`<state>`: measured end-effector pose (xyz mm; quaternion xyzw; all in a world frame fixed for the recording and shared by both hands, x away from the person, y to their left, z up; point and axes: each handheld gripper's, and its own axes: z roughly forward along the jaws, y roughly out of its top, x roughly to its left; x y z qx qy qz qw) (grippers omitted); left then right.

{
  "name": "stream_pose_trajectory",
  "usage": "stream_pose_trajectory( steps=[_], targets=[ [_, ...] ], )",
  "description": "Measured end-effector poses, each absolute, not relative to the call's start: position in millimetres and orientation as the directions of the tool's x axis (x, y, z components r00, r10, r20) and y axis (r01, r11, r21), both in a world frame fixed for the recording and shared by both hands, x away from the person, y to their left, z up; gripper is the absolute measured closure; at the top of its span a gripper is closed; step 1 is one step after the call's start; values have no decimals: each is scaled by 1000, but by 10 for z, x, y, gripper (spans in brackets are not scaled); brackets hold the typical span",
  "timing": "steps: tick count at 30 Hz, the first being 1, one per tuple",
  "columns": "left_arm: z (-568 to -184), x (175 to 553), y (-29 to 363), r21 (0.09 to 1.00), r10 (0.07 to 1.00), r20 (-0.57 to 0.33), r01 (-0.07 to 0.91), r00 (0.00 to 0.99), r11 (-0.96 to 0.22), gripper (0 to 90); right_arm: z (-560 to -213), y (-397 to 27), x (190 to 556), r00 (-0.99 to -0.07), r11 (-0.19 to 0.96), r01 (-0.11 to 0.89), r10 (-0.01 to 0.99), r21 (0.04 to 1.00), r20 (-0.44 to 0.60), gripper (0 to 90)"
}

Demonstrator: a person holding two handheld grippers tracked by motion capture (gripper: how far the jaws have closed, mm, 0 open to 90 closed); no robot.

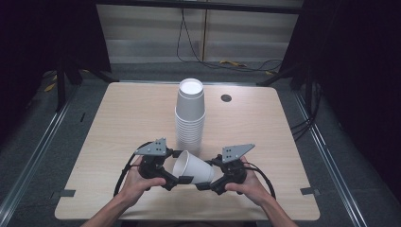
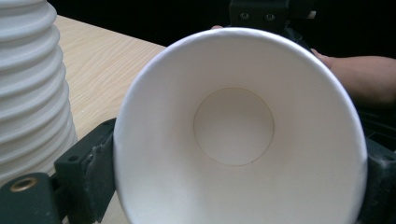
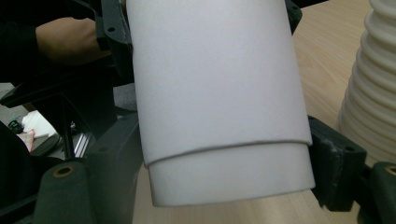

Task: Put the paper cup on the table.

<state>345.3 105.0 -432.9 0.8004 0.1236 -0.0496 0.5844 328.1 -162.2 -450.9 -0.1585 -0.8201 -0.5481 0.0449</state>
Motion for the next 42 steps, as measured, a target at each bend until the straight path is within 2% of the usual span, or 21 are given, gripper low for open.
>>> stream_pose_trajectory(
  steps=[10,18,31,42],
  targets=[
    [-4327,3471,1126,931,169,-203,244,964,-273,86,-4485,-1629,3249,-934,393,314,289,864,208,145],
    [-4317,3498,1217,928,205,-193,247,959,-280,85,-4504,-1678,3238,-929,418,315,319,852,187,177],
    [-4300,3521,1344,918,256,-173,249,951,-307,85,-4529,-1745,3262,-911,421,341,370,840,184,162],
    [-4303,3556,1432,889,299,-180,285,937,-358,85,-4500,-1862,3284,-880,383,364,440,849,179,179]
  ],
)
